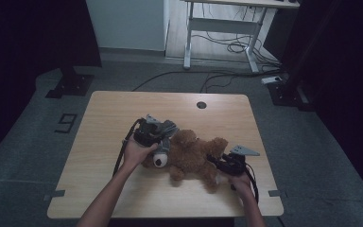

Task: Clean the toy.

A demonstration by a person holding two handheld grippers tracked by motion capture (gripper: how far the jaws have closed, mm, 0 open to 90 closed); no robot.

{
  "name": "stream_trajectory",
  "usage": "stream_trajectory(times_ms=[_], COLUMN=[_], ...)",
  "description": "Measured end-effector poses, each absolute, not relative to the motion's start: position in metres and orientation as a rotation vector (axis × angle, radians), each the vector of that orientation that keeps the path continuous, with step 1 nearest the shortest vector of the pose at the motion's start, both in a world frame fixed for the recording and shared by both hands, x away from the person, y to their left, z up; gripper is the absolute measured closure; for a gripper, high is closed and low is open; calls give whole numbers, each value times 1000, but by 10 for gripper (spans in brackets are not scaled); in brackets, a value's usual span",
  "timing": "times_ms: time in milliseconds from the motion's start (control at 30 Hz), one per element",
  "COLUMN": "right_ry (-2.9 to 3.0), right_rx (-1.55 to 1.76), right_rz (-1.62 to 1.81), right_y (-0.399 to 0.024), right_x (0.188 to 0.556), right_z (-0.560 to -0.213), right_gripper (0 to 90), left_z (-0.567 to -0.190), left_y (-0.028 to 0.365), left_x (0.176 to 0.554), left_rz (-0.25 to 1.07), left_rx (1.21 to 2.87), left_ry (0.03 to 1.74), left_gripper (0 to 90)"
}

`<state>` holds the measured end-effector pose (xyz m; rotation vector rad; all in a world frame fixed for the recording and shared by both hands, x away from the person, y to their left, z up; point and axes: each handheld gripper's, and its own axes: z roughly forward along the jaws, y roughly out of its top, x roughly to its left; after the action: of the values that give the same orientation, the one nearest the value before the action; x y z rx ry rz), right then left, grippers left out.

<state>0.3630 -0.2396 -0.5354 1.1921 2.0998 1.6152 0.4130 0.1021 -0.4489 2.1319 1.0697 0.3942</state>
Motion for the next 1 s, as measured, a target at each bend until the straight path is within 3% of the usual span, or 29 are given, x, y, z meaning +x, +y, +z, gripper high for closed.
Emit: stream_trajectory(times_ms=[233, 667, 833, 1000], right_ry=[2076, 1868, 1994, 2145], right_rx=[1188, 1192, 1154, 1110], right_rz=[1661, 1776, 1701, 1687], right_y=[-255, -275, -258, -232], right_x=[359, 350, 362, 364], right_z=[-522, -467, -454, -464], right_gripper=[353, 234, 215, 185], left_z=[-455, -463, -466, -470], left_y=[107, 113, 118, 125], left_x=[397, 361, 348, 334], left_rz=[425, 465, 454, 428], left_rx=[2134, 2108, 2081, 2057], left_ry=[1016, 932, 909, 895], left_gripper=[783, 792, 792, 792])
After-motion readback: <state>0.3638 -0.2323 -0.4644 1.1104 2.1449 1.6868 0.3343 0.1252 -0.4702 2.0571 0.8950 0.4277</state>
